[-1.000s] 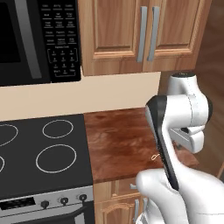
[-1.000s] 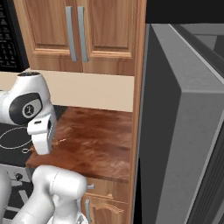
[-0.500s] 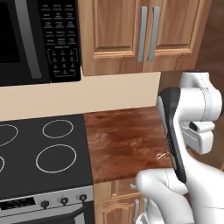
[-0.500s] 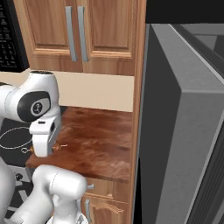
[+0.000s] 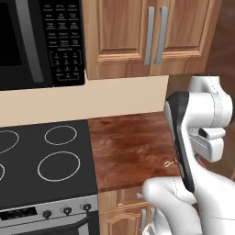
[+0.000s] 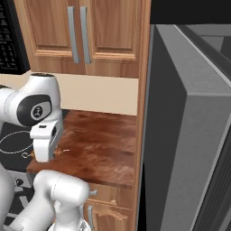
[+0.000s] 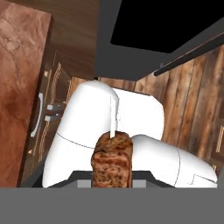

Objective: Store the kebab skewer in the freezer for long-term storage. Close the freezer door after placing the cooked food.

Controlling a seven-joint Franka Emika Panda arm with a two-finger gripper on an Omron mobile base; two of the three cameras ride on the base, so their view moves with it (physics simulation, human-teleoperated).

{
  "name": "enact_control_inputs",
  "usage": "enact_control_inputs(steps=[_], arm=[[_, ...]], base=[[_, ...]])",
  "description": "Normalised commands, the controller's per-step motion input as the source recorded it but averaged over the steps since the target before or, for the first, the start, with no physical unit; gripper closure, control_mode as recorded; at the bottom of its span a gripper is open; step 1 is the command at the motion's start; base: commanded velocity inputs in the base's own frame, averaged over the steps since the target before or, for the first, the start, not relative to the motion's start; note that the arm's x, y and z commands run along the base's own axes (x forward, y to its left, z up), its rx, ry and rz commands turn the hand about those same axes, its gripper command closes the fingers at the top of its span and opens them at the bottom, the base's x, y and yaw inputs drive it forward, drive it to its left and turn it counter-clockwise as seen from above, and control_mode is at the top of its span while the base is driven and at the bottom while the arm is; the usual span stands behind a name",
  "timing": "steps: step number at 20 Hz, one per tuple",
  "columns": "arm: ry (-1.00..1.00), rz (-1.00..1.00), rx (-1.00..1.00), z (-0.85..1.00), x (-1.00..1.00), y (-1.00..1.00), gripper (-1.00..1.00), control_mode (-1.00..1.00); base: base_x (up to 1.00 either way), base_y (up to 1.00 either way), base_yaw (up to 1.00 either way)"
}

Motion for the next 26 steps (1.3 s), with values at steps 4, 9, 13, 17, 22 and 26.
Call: enact_control_inputs(steps=[4, 9, 13, 17, 22, 26], arm=[[0.0, 0.0, 0.0, 0.0, -0.07, 0.0, 1.0, 1.0], [0.0, 0.0, 0.0, 0.0, 0.0, 0.0, 1.0, 1.0], [0.0, 0.0, 0.0, 0.0, 0.0, 0.0, 1.0, 1.0], [0.0, 0.0, 0.0, 0.0, 0.0, 0.0, 1.0, 1.0], [0.0, 0.0, 0.0, 0.0, 0.0, 0.0, 1.0, 1.0], [0.0, 0.0, 0.0, 0.0, 0.0, 0.0, 1.0, 1.0]], base=[[-0.43, 0.0, 0.0], [-0.88, 0.0, -0.01], [-0.84, 0.0, -0.03], [-0.75, 0.0, -0.07], [-0.79, 0.0, -0.08], [-0.82, 0.0, -0.09]])
